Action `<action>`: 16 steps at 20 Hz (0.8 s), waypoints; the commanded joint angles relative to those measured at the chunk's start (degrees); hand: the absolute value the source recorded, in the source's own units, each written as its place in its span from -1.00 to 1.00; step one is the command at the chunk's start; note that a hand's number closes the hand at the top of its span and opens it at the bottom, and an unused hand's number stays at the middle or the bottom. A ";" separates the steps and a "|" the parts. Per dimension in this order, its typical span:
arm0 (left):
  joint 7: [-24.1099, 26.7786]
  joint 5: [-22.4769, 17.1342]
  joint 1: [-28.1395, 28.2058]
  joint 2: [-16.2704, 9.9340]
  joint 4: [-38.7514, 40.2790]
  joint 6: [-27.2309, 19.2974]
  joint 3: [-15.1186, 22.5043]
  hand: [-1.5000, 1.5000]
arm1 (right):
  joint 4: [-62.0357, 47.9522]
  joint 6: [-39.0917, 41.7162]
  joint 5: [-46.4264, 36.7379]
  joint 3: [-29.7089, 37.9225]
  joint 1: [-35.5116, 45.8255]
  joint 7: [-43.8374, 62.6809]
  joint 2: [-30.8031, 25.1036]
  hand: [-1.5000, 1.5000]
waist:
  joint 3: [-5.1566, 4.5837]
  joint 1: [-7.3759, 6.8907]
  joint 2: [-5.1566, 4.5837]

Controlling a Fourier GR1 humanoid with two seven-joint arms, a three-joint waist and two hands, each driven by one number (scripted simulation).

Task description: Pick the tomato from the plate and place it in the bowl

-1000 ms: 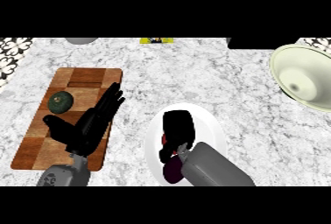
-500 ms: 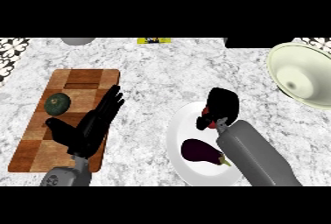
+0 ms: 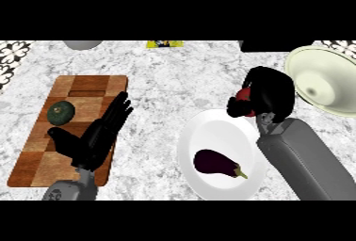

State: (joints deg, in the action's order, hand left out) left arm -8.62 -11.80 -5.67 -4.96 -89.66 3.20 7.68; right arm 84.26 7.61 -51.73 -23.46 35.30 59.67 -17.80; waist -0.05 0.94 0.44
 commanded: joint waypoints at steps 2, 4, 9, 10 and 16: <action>-3.75 -0.25 -0.40 -0.64 -2.32 -0.87 -0.64 0.00 | 16.20 8.22 -4.16 0.37 -0.31 10.33 -3.12 1.00 | 0.00 0.38 0.28; -2.17 0.02 -1.02 0.61 -0.89 -0.38 0.16 0.00 | 15.05 10.76 -4.79 3.37 3.55 11.79 -2.11 1.00 | -0.01 -0.28 -0.07; -1.65 -0.08 -1.66 0.15 -0.16 0.56 -0.60 0.00 | 15.98 15.31 -2.54 11.54 8.05 9.33 -4.34 1.00 | 0.00 -0.54 -0.20; -1.45 0.64 -1.24 0.91 0.23 0.11 0.05 0.00 | 15.35 13.72 -2.95 12.61 6.63 5.90 -5.36 1.00 | 0.02 -0.72 -0.30; -0.75 0.99 0.17 0.86 -0.64 1.33 0.65 0.00 | 5.95 8.54 -4.89 19.99 7.60 -3.14 -8.51 1.00 | 0.04 -1.28 -0.50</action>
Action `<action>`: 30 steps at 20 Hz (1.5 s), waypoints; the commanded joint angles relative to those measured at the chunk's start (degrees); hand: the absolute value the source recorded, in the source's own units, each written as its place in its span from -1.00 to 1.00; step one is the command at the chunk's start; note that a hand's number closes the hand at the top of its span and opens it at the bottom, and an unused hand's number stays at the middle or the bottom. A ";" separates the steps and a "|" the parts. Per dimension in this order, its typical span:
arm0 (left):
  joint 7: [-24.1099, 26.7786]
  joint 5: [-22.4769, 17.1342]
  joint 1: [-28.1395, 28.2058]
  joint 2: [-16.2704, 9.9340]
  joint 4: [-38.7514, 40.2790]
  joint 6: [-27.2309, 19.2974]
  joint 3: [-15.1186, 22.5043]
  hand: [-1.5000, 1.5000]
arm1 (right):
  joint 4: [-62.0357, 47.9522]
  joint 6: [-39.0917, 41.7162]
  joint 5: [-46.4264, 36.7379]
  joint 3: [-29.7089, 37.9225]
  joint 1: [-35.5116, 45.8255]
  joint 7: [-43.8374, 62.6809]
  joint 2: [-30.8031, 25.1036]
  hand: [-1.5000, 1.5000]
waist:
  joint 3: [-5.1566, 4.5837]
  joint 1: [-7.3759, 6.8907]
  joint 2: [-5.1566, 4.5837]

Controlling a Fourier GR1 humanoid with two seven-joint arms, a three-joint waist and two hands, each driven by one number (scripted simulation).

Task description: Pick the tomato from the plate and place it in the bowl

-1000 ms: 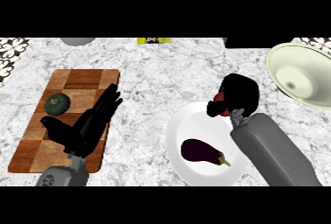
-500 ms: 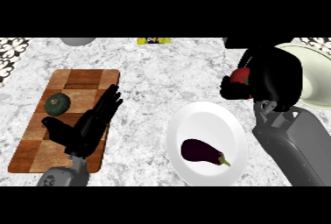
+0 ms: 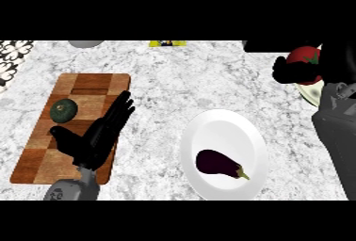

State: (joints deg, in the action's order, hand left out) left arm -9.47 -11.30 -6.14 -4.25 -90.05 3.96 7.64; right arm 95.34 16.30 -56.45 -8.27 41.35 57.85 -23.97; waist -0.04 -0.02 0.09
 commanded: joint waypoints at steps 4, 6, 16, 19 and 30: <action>1.43 -0.54 0.75 -0.42 1.38 2.20 -0.80 0.00 | -6.94 -5.57 -0.99 8.84 -2.96 -6.10 -3.56 1.00 | 0.04 -0.09 -0.20; -0.65 0.89 2.41 0.46 -3.09 -0.05 0.63 0.00 | -12.01 -5.37 0.82 12.41 1.96 -8.68 -4.54 1.00 | 0.04 -0.54 -0.13; -1.03 0.81 -2.30 1.26 -0.19 0.30 -0.49 0.00 | -45.36 -23.83 -3.08 16.97 6.42 -28.64 -9.19 1.00 | 0.09 -1.93 -0.73; 0.77 -1.12 -3.29 -0.20 2.10 3.05 -2.61 0.00 | -53.81 -29.32 -4.54 18.40 5.97 -33.15 -11.30 1.00 | 0.11 -2.07 -0.96; -1.72 0.79 -3.60 0.68 -0.75 1.97 -0.13 0.00 | -75.89 -31.82 0.13 27.01 11.26 -36.30 -13.38 -1.00 | 0.35 -4.19 -1.72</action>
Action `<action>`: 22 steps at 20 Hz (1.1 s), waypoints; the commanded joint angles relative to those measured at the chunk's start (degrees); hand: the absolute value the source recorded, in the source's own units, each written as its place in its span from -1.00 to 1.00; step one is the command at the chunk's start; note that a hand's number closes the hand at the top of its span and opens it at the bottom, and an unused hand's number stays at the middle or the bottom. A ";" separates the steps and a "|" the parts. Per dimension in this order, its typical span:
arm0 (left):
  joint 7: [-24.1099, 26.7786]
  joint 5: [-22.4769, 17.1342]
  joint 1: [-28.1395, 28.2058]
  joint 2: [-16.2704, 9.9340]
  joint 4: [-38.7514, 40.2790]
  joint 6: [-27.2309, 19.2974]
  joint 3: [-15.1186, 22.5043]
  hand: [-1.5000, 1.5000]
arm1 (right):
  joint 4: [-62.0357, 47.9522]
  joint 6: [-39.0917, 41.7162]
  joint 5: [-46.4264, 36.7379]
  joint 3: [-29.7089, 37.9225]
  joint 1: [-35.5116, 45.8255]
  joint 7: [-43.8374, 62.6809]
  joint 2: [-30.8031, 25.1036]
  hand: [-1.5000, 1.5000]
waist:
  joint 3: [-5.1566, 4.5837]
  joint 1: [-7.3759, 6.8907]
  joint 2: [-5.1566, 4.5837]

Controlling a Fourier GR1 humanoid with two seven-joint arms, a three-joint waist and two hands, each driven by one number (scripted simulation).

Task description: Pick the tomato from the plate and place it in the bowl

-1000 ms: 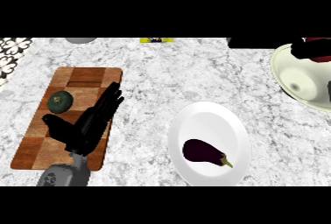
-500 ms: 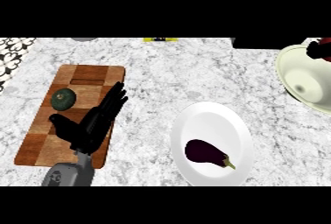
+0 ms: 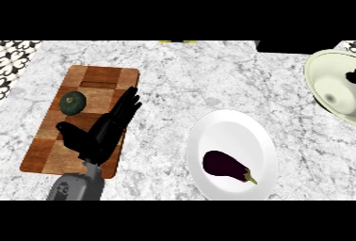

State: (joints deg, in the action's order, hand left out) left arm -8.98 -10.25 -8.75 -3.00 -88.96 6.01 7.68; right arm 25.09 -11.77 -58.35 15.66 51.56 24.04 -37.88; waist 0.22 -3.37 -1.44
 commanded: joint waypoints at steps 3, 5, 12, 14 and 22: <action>-1.69 -0.48 -0.43 0.21 -1.06 -0.28 -0.18 0.00 | -6.84 -5.56 6.01 6.49 0.24 -10.62 -0.04 -1.00 | 0.10 -0.08 0.01; 1.28 0.25 0.10 0.70 1.99 0.04 -0.16 0.00 | -5.80 -9.76 9.19 9.61 -0.45 -13.82 0.95 -1.00 | 0.11 0.49 -0.12; -1.63 -1.39 0.90 -0.52 0.11 -0.85 -2.57 0.00 | 6.11 -18.13 25.56 22.21 -0.90 -32.20 5.38 -1.00 | 0.09 3.48 1.51; -0.09 -0.22 2.99 -1.02 -1.08 -0.27 -1.58 0.00 | 8.24 -17.31 29.96 24.41 -3.13 -37.93 8.64 -1.00 | 0.00 3.35 1.61; -0.43 -0.55 5.25 -1.65 -1.97 -1.87 -3.99 0.00 | 32.22 -7.74 39.85 24.19 -14.64 -41.92 18.28 -1.00 | -0.38 7.33 3.26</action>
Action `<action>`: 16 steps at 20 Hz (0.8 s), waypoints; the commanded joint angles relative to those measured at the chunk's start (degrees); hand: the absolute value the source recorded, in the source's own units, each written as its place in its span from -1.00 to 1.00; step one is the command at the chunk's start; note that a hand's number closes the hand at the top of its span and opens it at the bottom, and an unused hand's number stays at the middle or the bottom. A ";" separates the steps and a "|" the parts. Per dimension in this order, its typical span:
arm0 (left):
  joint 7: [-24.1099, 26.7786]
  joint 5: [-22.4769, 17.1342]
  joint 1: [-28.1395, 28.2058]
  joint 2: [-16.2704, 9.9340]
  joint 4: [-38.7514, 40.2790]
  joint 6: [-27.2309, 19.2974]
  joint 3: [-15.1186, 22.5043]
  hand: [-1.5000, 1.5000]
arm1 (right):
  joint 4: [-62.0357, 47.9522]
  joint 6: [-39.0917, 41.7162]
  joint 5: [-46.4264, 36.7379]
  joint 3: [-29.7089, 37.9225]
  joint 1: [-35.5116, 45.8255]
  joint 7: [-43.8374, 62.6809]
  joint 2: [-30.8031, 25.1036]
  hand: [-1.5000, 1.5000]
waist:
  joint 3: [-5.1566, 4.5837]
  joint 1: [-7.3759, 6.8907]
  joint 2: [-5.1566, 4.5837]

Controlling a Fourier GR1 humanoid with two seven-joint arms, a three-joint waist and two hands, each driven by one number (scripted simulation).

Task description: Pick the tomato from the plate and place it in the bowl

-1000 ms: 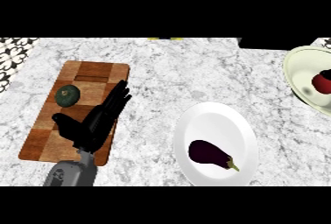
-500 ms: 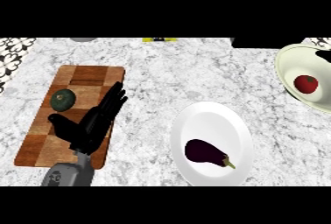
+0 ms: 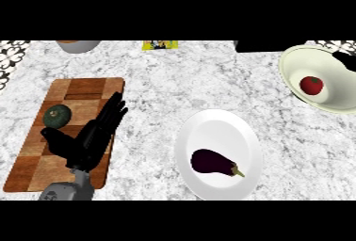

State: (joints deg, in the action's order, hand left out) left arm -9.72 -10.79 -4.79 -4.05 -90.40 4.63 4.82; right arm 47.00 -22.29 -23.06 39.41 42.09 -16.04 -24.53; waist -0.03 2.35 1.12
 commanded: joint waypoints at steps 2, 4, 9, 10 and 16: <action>-0.90 0.81 0.06 0.28 -0.09 -1.70 -0.40 0.00 | 17.07 4.88 5.56 -0.64 -9.87 -3.40 6.96 -1.00 | -0.14 2.92 0.92; -0.36 0.09 1.48 -0.56 -1.20 -1.03 -1.21 0.00 | 23.16 4.57 4.65 -3.23 -14.61 -3.32 11.85 -1.00 | -0.23 3.09 1.21; 1.79 0.48 3.57 -0.06 -1.12 -1.39 -1.38 0.00 | 37.82 6.08 4.88 -6.67 -28.22 -5.10 20.47 1.00 | -0.31 4.55 1.56; 1.14 0.01 2.86 -0.83 0.14 -0.80 -2.07 0.00 | 39.83 6.43 4.24 -8.15 -31.82 -6.74 22.96 1.00 | -0.31 5.07 1.25; 0.90 -0.10 3.79 -1.66 -2.06 -0.39 -2.17 0.00 | 48.22 6.20 9.15 -17.16 -51.85 -8.93 24.40 1.00 | -0.04 4.58 1.18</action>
State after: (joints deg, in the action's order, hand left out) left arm -8.93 -10.52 -1.85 -4.64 -91.25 3.34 3.03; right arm 89.90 -16.27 -16.15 26.88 2.01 -23.43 -1.91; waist -0.20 6.89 2.30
